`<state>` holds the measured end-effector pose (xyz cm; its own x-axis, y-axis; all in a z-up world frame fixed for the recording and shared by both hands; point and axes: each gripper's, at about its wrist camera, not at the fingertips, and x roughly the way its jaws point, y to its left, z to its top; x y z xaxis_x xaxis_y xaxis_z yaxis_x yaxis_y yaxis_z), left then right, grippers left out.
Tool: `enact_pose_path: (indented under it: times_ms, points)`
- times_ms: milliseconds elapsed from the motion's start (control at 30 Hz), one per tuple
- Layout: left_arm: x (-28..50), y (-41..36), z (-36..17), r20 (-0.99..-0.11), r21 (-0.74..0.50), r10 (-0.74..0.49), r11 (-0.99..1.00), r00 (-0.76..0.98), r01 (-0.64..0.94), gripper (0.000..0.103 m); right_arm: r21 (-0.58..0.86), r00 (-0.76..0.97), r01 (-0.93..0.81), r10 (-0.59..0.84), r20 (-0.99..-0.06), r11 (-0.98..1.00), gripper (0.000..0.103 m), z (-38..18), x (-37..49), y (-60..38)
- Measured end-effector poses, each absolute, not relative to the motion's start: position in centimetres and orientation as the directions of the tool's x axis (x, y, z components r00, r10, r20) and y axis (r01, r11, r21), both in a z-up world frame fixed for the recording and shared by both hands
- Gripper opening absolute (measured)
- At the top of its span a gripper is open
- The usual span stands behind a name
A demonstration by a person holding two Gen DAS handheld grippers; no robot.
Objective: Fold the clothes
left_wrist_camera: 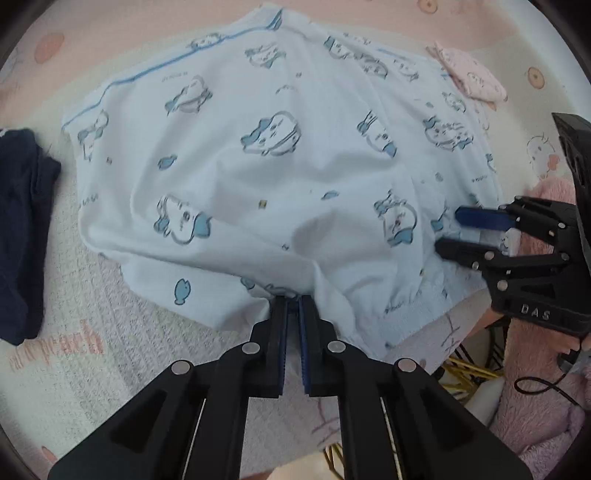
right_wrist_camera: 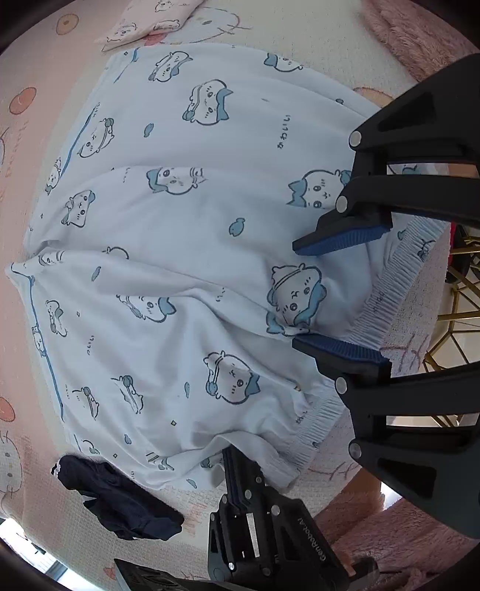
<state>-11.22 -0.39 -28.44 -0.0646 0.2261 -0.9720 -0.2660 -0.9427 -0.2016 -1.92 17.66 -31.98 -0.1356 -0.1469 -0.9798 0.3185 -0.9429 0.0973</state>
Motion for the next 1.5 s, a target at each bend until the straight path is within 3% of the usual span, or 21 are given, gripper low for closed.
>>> enact_pose_path:
  times_ms: [167, 300, 400, 500, 633, 700, 767, 833, 967, 1067, 1300, 1367, 1467, 1500]
  points:
    - [-10.3, -2.6, -28.6, -0.988, -0.149, 0.135, -0.943, 0.069, -0.296, 0.007, 0.031, -0.146, 0.315, -0.08, -0.986, -0.948, 0.045, -32.0, -1.7, 19.3]
    - [-10.3, -3.2, -27.1, -0.991, -0.131, 0.135, -0.953, 0.003, -0.273, 0.007, -0.036, -0.18, 0.305, -0.021, -0.983, -0.952, 0.045, -31.4, -0.8, 20.5]
    - [-10.9, -2.5, -25.4, -0.974, -0.186, 0.213, -0.946, -0.078, -0.267, 0.008, 0.04, -0.201, 0.271, -0.097, -0.975, -0.962, 0.045, -30.6, -0.6, 21.7]
    - [-10.4, -2.4, -26.3, -0.987, -0.141, 0.156, -0.949, -0.034, -0.281, 0.012, 0.14, -0.193, 0.206, -0.181, -0.965, -0.968, 0.045, -30.3, -1.0, 22.6]
    - [-9.7, -2.4, -27.4, -0.997, -0.081, 0.078, -0.95, 0.024, -0.302, 0.015, 0.102, -0.191, 0.193, -0.14, -0.972, -0.976, 0.045, -30.7, -1.2, 22.9]
    - [-9.3, -2.4, -28.0, -0.998, -0.052, 0.037, -0.948, 0.052, -0.314, 0.032, 0.101, -0.179, 0.175, -0.132, -0.975, -0.979, 0.045, -31.0, -1.3, 23.3]
    - [-8.6, -3.1, -28.4, -0.996, -0.004, -0.026, -0.945, 0.088, -0.326, 0.038, 0.082, -0.177, 0.174, -0.113, -0.978, -0.981, 0.045, -31.3, -1.4, 23.3]
    - [-8.0, -4.5, -27.6, -0.996, -0.012, -0.017, -0.952, 0.09, -0.307, 0.038, 0.063, -0.175, 0.174, -0.094, -0.98, -0.983, 0.045, -31.7, -1.4, 23.2]
    - [-8.8, -5.8, -23.6, -0.986, -0.147, 0.161, -0.968, -0.053, -0.204, 0.038, 0.031, -0.172, 0.171, -0.061, -0.983, -0.985, 0.045, -32.3, -1.5, 23.2]
    - [-10.4, -4.4, -23.9, -0.975, -0.183, 0.202, -0.966, -0.095, -0.183, 0.038, 0.047, -0.174, 0.153, -0.073, -0.982, -0.987, 0.045, -32.4, -1.5, 23.3]
    - [-10.9, -3.3, -27.7, -0.992, -0.122, 0.118, -0.967, 0.032, -0.223, 0.039, 0.078, -0.172, 0.139, -0.101, -0.98, -0.987, 0.046, -32.5, -1.5, 23.6]
    - [-9.4, -3.7, -27.8, -0.997, -0.054, 0.038, -0.959, 0.064, -0.277, 0.041, 0.093, -0.165, 0.125, -0.113, -0.98, -0.988, 0.046, -32.5, -1.7, 23.7]
    - [-7.9, -5.4, -27.8, -0.994, -0.017, -0.012, -0.965, 0.109, -0.263, 0.052, -0.033, -0.208, 0.166, -0.002, -0.978, -0.986, 0.045, -32.5, -1.7, 22.6]
    - [-8.3, -5.3, -26.8, -0.997, -0.04, 0.022, -0.969, 0.077, -0.242, 0.052, -0.087, -0.228, 0.183, 0.044, -0.973, -0.979, 0.045, -32.5, -1.7, 22.0]
